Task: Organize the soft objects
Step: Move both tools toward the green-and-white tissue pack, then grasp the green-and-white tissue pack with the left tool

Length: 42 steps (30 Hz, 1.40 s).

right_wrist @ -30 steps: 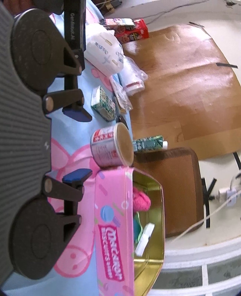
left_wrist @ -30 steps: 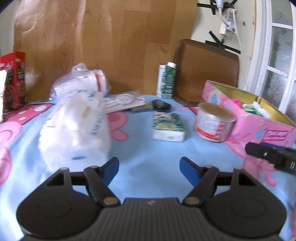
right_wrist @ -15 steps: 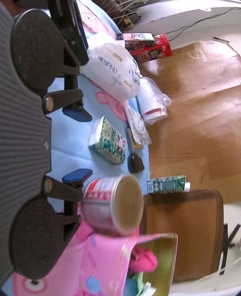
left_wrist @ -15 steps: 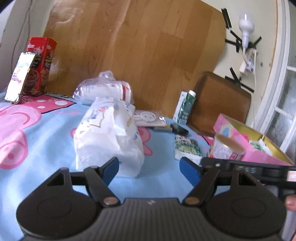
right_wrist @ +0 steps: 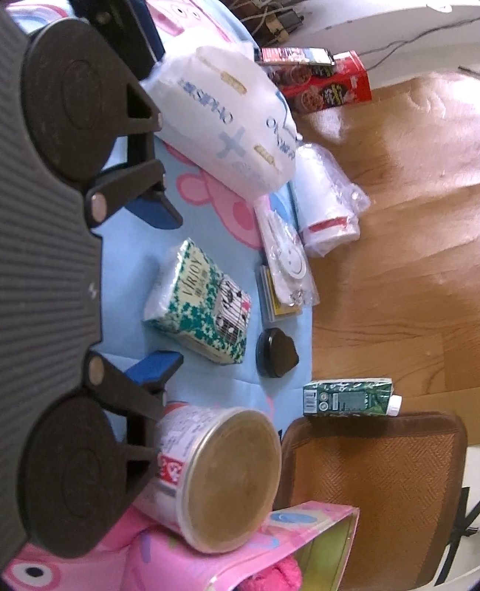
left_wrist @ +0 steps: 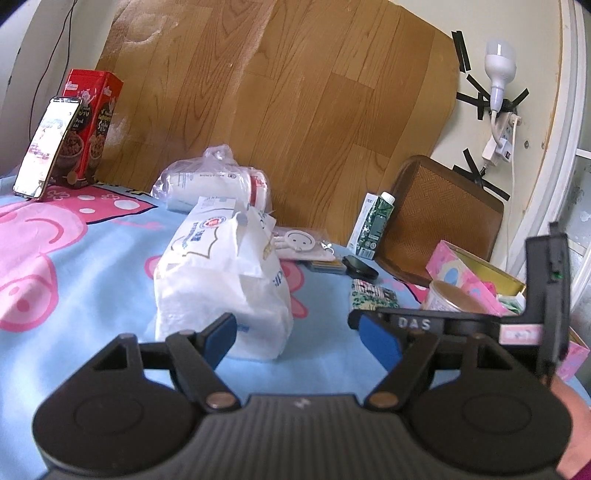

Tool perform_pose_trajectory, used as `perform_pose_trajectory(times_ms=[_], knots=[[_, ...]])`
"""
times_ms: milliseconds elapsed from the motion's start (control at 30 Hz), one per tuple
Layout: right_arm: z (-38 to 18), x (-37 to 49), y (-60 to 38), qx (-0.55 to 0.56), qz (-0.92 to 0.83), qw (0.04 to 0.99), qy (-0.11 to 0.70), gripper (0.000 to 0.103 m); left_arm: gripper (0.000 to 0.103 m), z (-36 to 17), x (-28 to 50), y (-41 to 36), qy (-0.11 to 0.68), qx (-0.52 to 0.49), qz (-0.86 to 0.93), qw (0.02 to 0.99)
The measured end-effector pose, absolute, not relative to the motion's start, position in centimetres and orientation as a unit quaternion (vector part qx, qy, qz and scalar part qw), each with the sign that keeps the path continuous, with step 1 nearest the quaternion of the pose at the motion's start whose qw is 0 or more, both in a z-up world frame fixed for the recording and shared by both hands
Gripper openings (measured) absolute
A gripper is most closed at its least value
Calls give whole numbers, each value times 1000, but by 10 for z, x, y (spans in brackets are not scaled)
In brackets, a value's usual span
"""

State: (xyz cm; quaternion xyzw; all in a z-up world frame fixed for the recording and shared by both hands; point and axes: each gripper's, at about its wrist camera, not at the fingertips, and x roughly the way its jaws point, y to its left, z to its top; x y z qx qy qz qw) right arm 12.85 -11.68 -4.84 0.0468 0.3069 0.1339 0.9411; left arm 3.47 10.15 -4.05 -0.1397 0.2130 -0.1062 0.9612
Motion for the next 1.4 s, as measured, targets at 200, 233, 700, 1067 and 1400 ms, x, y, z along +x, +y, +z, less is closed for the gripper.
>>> perform_pose_trajectory(times_ms=[200,233,700,1067,1400], knots=[[-49,134,-111,31,131,944,302,62,77,-41,34,99,211,-132,-105,963],[-50,133,-111,27,132,945,299,61,77,-41,34,99,212,-131,-104,963],[-52,38,-156,-5,238,926,292,61,77,-42,44,84,250,-89,-137,954],[-64,-5,-182,-19,201,944,260,69,73,-27,36,22,341,-94,-257,900],[-67,-8,-194,-1,212,942,260,64,39,-41,49,-28,410,-84,-299,858]])
